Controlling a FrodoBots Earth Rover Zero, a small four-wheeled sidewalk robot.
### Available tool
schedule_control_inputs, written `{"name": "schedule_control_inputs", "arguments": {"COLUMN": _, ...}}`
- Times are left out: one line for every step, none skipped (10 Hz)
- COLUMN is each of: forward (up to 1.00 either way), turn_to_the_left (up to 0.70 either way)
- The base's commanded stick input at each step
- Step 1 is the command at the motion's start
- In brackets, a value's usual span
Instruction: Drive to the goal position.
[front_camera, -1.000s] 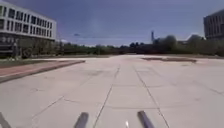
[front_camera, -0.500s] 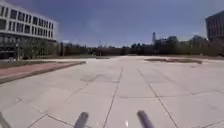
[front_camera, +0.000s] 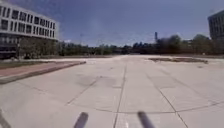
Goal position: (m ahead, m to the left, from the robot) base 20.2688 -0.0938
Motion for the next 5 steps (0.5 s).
{"name": "schedule_control_inputs", "arguments": {"forward": 0.85, "turn_to_the_left": 0.00}}
{"name": "schedule_control_inputs", "arguments": {"forward": 0.85, "turn_to_the_left": 0.00}}
{"name": "schedule_control_inputs", "arguments": {"forward": 0.85, "turn_to_the_left": 0.00}}
{"name": "schedule_control_inputs", "arguments": {"forward": 0.85, "turn_to_the_left": 0.00}}
{"name": "schedule_control_inputs", "arguments": {"forward": 0.85, "turn_to_the_left": 0.00}}
